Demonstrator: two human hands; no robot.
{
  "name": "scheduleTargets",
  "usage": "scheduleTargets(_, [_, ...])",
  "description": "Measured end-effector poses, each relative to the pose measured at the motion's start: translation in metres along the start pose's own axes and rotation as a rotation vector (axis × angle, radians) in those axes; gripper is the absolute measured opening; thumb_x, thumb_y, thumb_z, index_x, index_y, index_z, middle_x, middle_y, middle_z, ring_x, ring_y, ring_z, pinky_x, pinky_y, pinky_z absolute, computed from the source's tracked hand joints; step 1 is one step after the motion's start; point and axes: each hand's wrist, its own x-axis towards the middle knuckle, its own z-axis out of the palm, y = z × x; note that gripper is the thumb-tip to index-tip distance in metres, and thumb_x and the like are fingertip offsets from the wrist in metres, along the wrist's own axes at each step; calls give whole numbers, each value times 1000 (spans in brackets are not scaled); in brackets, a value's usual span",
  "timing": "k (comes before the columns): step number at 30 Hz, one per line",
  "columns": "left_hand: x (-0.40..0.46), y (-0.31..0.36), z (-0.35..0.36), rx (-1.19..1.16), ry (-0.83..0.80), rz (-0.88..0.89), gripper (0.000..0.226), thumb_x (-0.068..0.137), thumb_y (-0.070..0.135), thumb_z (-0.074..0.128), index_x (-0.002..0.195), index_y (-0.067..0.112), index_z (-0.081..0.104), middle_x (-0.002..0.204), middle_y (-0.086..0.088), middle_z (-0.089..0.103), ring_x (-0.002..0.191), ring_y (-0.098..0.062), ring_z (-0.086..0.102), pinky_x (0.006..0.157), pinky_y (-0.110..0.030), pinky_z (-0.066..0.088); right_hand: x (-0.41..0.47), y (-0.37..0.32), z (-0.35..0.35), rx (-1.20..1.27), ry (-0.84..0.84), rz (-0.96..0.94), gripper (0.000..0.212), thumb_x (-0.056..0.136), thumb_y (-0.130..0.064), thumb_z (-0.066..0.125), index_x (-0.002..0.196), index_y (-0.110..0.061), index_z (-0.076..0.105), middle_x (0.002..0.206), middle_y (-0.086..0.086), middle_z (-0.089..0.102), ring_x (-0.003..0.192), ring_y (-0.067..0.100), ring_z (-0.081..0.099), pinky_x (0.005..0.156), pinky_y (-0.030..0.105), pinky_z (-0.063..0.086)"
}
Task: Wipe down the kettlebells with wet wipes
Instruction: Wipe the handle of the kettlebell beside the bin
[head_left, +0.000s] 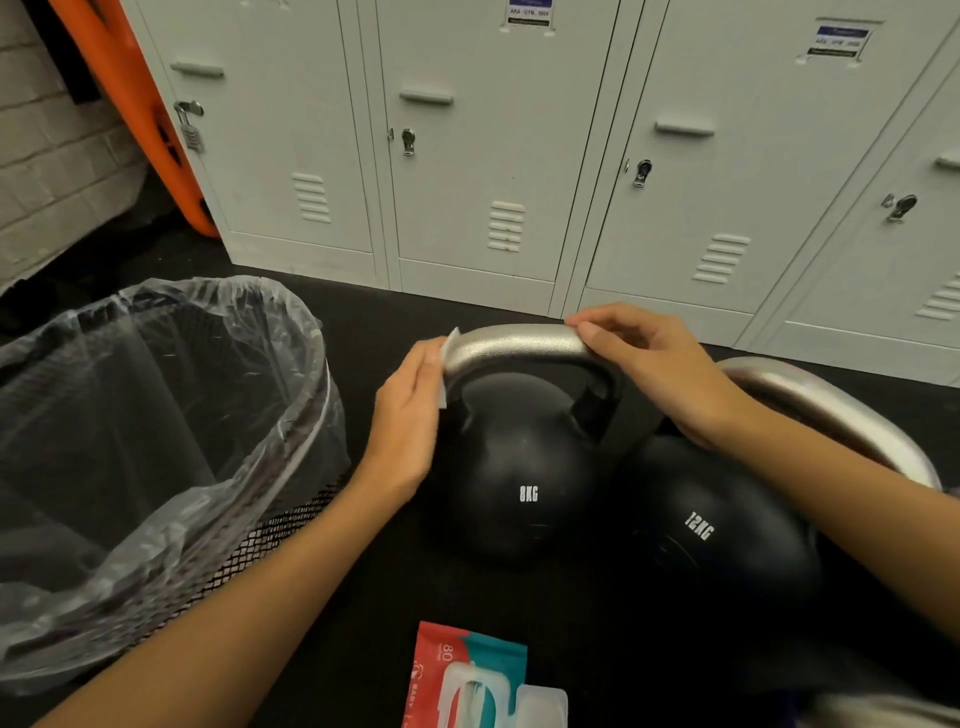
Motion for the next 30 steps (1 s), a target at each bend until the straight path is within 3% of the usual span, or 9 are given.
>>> scheduleTargets(4, [-11,-22,1,-89,71,-156,32,104,28,34,102,25,66,94,6,67,93,-6,61,83,-24,42,-1,5,3,89,21,1,16,97,-27,59,101,-35,71,106,-9,72,106,11,64,98,25,46])
scheduleTargets(9, [2,7,8,2,27,35,32,103,25,36,125,21,59,111,10,63,103,1,57,86,-12,44,1,10,4,177,5,17,16,96,-24,60,103,-31,72,109,-7,72,109,12,63,97,22,46])
scheduleTargets(13, [12,14,9,178,-47,156,31,104,26,36,123,22,59,110,10,61,103,3,55,87,-10,41,1,11,4,190,16,27,16,96,-24,60,105,-29,73,110,-5,72,110,14,63,99,25,46])
scheduleTargets(15, [17,12,3,69,-78,-30,31,103,30,34,110,22,63,101,4,64,97,-6,58,86,-18,43,1,12,5,205,22,34,16,96,-23,61,104,-28,73,110,-5,72,110,14,63,100,25,45])
scheduleTargets(18, [24,-1,-10,-38,-171,-378,40,100,38,32,106,18,66,110,-7,66,110,-19,56,107,-37,36,2,11,5,234,25,51,15,95,-22,62,102,-28,74,109,-5,73,109,13,64,99,24,45])
scheduleTargets(20, [24,-6,-13,-39,-205,-417,50,90,47,34,109,16,69,112,-11,67,114,-23,57,111,-45,32,2,11,3,236,11,64,15,95,-23,62,103,-27,74,109,-5,73,111,13,64,100,24,44])
scheduleTargets(23, [26,5,-8,-35,-151,-397,57,81,50,36,103,10,69,105,-16,67,107,-25,59,105,-41,37,5,11,-2,266,-13,106,18,98,-23,57,102,-25,74,112,-4,73,115,12,62,106,27,42])
scheduleTargets(27, [33,29,8,77,-101,-231,41,95,34,37,100,2,61,90,-14,59,84,-21,51,78,-34,38,14,-1,-15,383,57,210,30,103,-33,46,101,-18,72,107,1,74,108,11,67,102,26,47])
scheduleTargets(30, [27,21,7,10,-82,-261,40,96,35,37,103,6,65,94,-12,61,87,-19,54,82,-31,40,22,-14,-29,493,133,220,34,104,-36,44,100,-16,71,100,3,76,100,13,69,92,27,52])
